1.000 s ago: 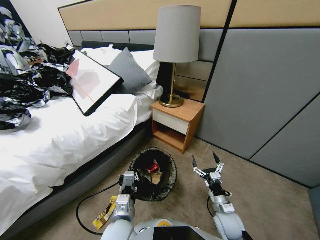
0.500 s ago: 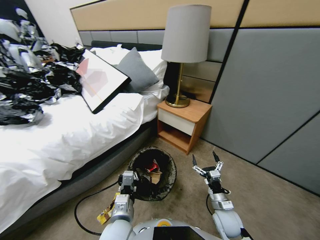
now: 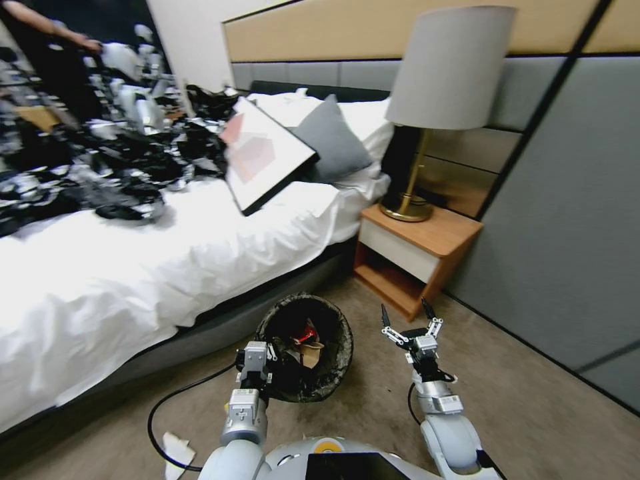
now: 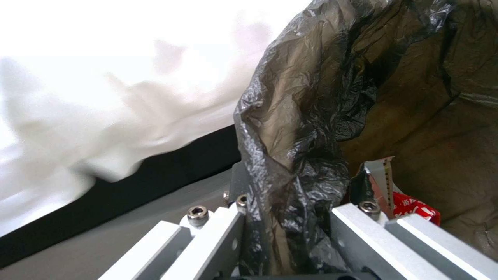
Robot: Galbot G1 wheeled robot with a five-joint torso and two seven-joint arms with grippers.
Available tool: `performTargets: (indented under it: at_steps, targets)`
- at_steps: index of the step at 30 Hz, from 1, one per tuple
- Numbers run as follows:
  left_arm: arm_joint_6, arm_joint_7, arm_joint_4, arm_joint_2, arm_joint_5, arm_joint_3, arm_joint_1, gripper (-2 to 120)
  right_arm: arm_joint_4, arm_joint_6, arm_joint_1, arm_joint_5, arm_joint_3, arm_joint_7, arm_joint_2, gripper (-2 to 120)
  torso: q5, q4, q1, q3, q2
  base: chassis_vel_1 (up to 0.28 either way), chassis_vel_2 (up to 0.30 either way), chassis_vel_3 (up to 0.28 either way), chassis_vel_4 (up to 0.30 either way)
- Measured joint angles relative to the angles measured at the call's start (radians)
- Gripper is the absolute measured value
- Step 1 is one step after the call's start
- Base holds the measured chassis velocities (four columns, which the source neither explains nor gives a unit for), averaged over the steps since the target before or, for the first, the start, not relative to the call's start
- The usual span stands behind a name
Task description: Pick up the trash bin, then pick up the garbage from the floor and place it into the trash bin.
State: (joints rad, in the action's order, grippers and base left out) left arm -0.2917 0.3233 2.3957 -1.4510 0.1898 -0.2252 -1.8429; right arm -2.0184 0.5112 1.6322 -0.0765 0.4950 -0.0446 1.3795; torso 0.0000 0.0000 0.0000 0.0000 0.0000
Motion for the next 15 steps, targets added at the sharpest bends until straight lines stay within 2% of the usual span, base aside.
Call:
performTargets:
  at_steps: [9,15]
  targets:
    - [0.014,0.005,-0.014,-0.001,0.008,0.01,0.0,0,0.001,-0.008,-0.014,0.0,-0.009,0.001,0.005,100,0.0,0.0003,0.0,0.0,0.0,0.118,0.114,0.109,0.128]
    - [0.021,0.005,-0.016,-0.001,0.013,0.012,-0.001,0,0.001,-0.012,-0.018,-0.001,-0.012,0.001,0.005,100,0.0001,-0.0001,0.0,0.0,0.0,0.032,0.038,0.029,0.031]
